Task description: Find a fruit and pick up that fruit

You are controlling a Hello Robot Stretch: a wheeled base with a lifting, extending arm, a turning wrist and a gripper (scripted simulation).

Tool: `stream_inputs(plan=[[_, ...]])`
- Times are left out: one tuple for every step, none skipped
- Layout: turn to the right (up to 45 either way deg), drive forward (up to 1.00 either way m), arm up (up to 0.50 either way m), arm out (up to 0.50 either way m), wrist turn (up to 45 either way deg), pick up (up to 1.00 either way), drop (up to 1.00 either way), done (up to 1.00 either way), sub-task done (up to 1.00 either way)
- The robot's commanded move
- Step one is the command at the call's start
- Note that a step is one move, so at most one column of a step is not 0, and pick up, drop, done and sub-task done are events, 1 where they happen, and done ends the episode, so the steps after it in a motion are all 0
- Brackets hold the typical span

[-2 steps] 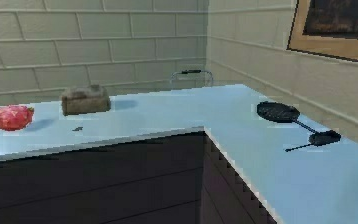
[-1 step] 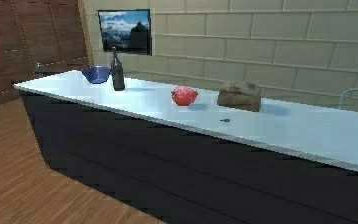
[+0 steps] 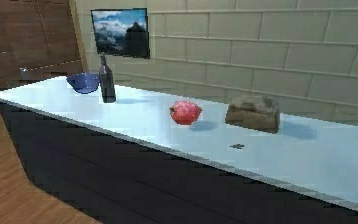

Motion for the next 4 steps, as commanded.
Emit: stream_inputs(plan=[[-45.0, 0.00, 0.00, 0.00, 0.0, 0.00, 0.00, 0.00, 0.00], [-39.0, 0.00, 0.00, 0.00, 0.0, 0.00, 0.00, 0.00, 0.00], [30.0, 0.00, 0.00, 0.00, 0.0, 0.00, 0.00, 0.00, 0.00], [0.0, 1.00, 0.00, 0.00, 0.0, 0.00, 0.00, 0.00, 0.00]])
